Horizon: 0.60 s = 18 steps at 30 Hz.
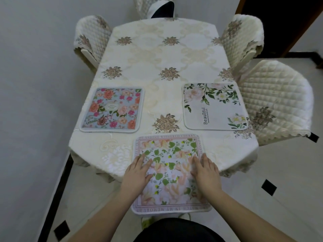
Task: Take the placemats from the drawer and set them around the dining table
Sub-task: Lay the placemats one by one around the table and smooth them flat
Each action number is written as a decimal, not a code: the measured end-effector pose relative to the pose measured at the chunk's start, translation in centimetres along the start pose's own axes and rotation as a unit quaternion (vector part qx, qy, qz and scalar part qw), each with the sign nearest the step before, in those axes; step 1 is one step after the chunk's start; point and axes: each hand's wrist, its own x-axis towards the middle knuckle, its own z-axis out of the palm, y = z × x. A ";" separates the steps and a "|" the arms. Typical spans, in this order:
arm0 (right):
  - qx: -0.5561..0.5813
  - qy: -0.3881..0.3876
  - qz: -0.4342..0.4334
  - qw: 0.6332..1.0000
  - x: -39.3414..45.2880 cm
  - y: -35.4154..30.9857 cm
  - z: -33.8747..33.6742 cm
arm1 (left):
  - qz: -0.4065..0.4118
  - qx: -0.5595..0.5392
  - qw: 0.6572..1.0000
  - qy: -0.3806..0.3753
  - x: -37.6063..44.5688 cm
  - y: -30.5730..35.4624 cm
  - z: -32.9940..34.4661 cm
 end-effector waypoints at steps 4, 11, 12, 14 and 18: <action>-0.016 -0.011 0.038 0.999 0.3 -1.2 0.1 | -0.062 -0.048 0.997 0.004 -0.2 0.8 -0.1; -0.011 -0.019 0.086 0.996 0.1 -1.5 0.2 | -0.089 -0.117 0.989 0.012 -0.7 1.4 0.2; -0.004 -0.016 0.092 0.996 0.1 -1.6 0.3 | -0.087 -0.116 0.989 0.014 -0.7 1.4 0.1; 0.022 -0.007 0.109 0.994 -0.1 -1.6 0.5 | -0.079 -0.099 0.992 0.020 -0.5 1.4 0.1; 0.075 0.026 0.118 0.990 -0.3 -1.4 0.8 | -0.056 -0.031 0.995 0.081 -0.4 1.0 0.2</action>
